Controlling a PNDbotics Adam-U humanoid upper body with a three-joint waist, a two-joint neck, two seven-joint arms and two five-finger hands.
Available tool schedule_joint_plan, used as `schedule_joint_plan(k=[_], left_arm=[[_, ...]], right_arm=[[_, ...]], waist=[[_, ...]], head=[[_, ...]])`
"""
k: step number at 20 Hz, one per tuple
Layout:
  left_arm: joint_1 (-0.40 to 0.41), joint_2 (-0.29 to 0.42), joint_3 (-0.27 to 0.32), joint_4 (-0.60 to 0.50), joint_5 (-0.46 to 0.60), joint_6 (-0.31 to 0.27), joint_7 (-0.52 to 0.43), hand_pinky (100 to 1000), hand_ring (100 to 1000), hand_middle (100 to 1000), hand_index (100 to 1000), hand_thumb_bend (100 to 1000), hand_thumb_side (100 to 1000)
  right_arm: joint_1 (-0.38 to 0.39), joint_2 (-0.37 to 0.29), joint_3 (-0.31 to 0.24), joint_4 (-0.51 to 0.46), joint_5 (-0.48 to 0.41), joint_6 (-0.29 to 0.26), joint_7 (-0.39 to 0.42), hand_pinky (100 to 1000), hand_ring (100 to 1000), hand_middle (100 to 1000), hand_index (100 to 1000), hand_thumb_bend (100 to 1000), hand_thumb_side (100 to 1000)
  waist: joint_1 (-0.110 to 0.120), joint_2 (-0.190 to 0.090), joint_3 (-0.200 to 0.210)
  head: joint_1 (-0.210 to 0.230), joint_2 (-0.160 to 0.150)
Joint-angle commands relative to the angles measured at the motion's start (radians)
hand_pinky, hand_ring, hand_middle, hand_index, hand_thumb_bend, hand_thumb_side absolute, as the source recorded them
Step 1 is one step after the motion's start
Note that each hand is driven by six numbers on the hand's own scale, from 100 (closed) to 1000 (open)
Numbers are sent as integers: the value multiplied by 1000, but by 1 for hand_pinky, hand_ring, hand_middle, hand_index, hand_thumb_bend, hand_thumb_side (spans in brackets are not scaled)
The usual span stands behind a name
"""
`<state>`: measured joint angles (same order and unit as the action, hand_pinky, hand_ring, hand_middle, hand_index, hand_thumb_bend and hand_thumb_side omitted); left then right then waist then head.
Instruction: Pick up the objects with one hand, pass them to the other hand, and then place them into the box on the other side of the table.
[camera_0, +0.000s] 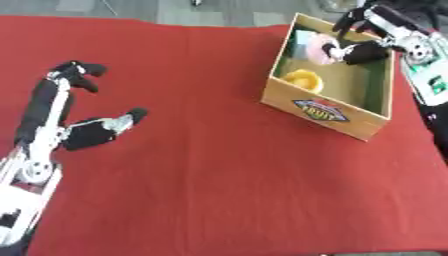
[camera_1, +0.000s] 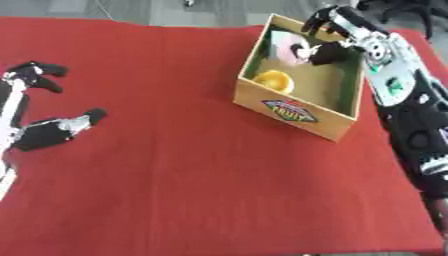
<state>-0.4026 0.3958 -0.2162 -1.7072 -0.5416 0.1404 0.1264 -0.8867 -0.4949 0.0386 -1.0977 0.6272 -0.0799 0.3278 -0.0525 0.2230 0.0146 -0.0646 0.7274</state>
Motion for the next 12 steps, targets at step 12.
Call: schedule_joint_plan(k=[12], left_arm=[[-2,11,16,-14,7,-2,12,755,577,664,756,727,475]], right_arm=[[2,-60,-41,-106,-237,80,-43,881,977,765,862,244,121]], waist=[[13,-23,0]], head=[[15,-8]])
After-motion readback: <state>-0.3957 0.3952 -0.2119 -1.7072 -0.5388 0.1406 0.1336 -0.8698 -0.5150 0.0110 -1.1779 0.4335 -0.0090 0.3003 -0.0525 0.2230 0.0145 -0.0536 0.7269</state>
